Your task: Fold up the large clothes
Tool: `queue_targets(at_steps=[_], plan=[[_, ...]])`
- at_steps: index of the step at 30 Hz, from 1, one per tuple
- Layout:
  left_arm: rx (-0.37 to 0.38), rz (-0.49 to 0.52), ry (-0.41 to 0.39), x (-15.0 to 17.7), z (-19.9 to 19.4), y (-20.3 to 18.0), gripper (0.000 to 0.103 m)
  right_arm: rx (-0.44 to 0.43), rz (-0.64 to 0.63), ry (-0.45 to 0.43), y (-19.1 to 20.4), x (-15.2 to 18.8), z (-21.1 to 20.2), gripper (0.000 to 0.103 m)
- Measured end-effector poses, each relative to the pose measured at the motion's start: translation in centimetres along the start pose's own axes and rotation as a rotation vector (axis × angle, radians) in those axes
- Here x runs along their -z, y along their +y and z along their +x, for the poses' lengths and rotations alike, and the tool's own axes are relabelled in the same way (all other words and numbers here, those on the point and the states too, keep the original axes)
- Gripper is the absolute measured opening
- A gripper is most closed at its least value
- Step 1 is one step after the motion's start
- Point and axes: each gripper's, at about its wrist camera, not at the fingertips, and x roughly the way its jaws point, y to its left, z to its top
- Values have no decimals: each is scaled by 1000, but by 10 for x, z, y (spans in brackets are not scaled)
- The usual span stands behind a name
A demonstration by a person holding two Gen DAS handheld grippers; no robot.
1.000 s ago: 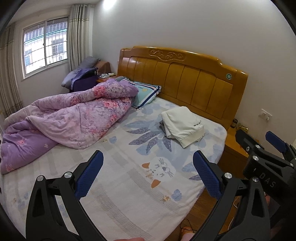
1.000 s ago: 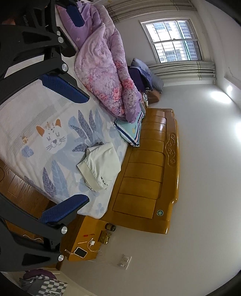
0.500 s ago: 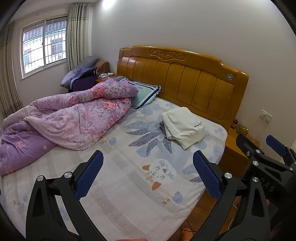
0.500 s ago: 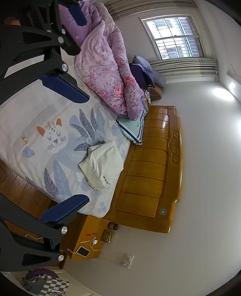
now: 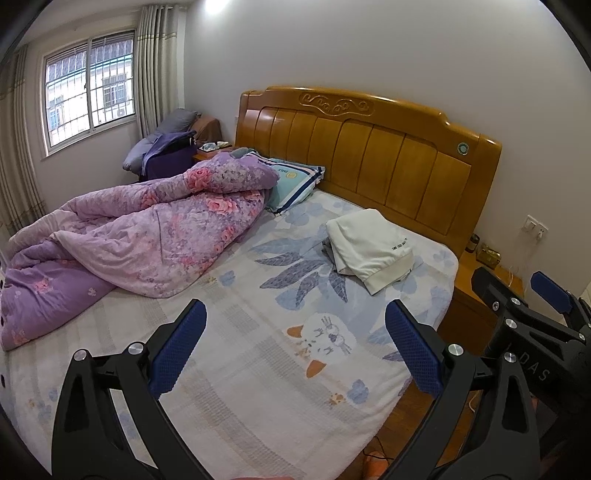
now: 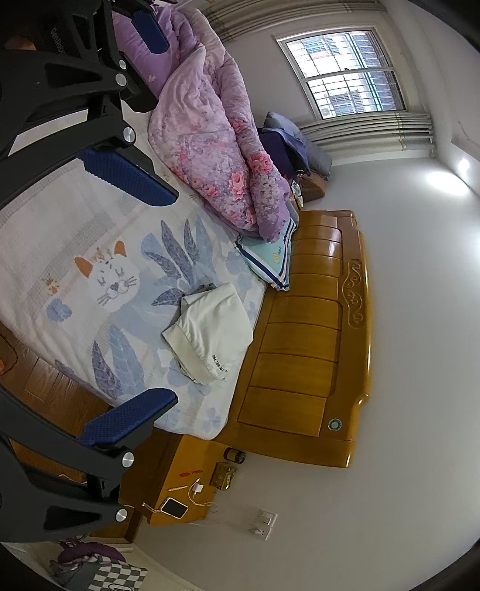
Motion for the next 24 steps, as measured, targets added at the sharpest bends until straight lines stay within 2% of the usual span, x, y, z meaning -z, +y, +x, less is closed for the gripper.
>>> queue_targets(at_steps=[15,24], plan=[[9,-4,34,0,6,10,98,8,-3,20,3,3,3,96],[-10,-1,32,0,6,11,98,9,-17,23,3,0,5,96]])
